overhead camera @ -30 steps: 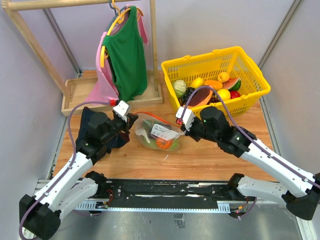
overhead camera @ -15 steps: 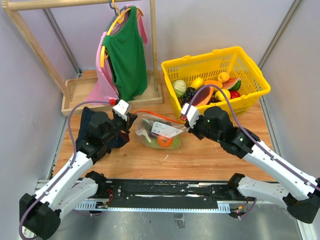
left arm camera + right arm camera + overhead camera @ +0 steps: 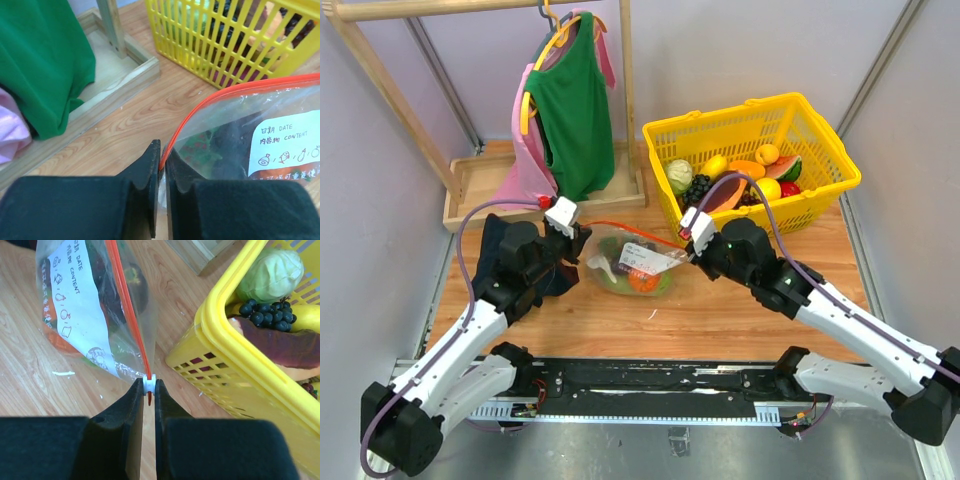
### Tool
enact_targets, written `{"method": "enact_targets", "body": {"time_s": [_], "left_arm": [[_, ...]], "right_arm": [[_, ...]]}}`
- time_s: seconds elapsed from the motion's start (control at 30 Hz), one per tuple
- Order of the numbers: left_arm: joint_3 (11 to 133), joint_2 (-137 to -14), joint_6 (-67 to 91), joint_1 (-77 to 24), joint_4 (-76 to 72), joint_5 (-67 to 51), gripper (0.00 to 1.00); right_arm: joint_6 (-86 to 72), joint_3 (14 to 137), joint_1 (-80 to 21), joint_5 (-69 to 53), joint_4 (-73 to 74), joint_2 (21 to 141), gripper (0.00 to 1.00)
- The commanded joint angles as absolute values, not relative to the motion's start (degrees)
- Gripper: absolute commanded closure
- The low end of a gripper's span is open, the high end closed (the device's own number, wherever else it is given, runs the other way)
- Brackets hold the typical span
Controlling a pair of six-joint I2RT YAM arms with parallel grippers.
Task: Place the food in the zip-top bag and seal the zipper
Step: Zip the zipper food storage bag at the center of the board, then place the zipper food storage bag at the center of the board, then reset both arms
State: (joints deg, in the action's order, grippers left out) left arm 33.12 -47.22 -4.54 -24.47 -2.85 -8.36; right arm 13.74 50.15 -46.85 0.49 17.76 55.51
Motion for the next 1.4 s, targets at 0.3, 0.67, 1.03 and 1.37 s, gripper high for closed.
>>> {"method": "enact_targets", "body": {"time_s": [0.3, 0.67, 1.03, 1.37], "left_arm": [[34.7, -48.0, -1.9, -23.8, -6.2, -2.3, 0.5], [35.8, -37.5, 6.6, -23.8, -0.9, 2.9, 0.15], [42.0, -19.2, 17.7, -23.8, 14.1, 15.1, 0.01], [31.4, -3.6, 16.0, -23.8, 9.7, 20.6, 0.01]], "right_arm": [[7.6, 49.9, -45.9, 6.7, 12.0, 52.2, 0.44], [8.1, 48.8, -45.9, 28.3, 19.7, 31.9, 0.02], [6.4, 46.2, -45.9, 44.4, 24.3, 11.6, 0.02], [7.4, 41.7, -45.9, 44.3, 21.8, 1.5, 0.02]]}}
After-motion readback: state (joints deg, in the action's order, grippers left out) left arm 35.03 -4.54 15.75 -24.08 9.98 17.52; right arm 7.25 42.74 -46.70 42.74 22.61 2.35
